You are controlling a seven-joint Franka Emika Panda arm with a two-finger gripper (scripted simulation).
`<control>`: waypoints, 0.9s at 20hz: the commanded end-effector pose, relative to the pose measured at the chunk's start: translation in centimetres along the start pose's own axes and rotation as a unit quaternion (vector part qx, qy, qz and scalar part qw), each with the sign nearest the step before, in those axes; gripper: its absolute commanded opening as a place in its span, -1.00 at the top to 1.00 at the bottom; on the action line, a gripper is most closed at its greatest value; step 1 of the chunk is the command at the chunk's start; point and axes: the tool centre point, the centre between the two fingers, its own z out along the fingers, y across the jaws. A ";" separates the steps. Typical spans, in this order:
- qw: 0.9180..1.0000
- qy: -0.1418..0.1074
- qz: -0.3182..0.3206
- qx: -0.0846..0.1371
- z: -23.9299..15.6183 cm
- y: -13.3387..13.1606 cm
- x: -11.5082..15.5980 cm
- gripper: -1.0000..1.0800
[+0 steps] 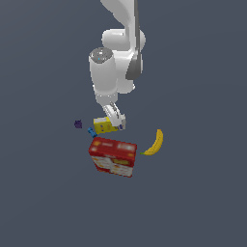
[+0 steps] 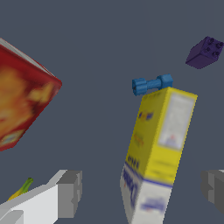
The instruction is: Pick up a designated object from a clutter of objects.
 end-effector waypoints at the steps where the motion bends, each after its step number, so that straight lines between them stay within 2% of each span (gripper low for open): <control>1: 0.999 0.000 0.035 0.001 0.9 0.9 -0.2 -0.92; 9: 0.994 -0.001 0.113 0.001 2.9 2.9 -0.9 -0.92; 18: 0.990 -0.001 0.143 0.001 3.7 3.7 -1.1 -0.92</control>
